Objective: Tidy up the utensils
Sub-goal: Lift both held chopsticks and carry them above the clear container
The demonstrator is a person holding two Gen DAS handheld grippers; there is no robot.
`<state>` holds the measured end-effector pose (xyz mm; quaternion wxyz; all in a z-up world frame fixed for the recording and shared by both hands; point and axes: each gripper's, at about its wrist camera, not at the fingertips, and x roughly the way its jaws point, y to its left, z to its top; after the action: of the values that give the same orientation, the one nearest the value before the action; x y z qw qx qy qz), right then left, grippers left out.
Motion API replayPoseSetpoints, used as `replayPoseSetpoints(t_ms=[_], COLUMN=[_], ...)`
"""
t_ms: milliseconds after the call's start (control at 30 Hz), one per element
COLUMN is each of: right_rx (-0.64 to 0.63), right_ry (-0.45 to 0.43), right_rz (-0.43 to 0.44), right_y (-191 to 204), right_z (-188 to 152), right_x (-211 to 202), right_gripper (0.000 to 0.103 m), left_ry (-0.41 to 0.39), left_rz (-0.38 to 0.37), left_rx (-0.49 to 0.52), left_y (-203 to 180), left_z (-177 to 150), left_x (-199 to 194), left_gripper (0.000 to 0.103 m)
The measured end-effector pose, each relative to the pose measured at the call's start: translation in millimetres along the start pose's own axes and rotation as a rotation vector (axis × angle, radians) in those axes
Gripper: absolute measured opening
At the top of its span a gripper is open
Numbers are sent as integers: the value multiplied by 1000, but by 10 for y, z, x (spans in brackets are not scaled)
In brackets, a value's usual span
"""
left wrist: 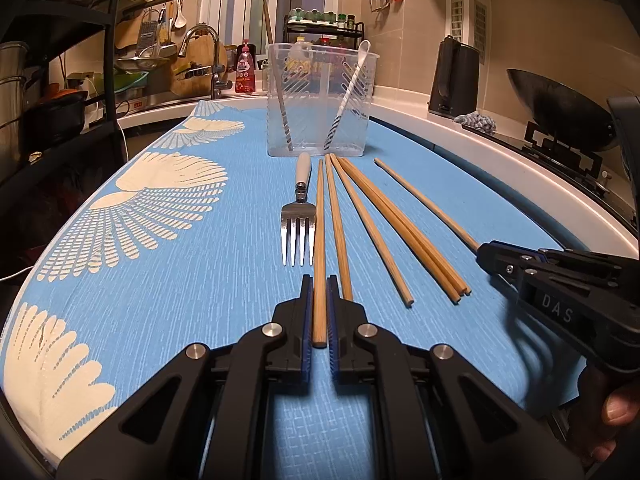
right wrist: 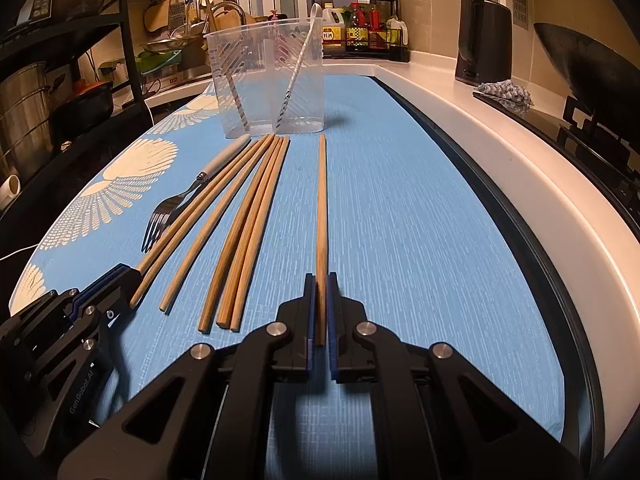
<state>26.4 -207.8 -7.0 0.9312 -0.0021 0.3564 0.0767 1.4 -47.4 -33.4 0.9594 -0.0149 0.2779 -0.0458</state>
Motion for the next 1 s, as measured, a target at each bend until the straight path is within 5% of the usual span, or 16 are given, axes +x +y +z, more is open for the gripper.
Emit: replayPoseSetpoints(t_ms=[1000], right_rx=[-71], right_ry=[-200], right_rz=[-24], right_y=[-26], right_z=[705], right_x=[-805], right_gripper=[5], left_ry=[-197], left_rz=[-17], left_rx=[-1], left_y=[31], left_z=[721], left_x=[-584], left_gripper=[7])
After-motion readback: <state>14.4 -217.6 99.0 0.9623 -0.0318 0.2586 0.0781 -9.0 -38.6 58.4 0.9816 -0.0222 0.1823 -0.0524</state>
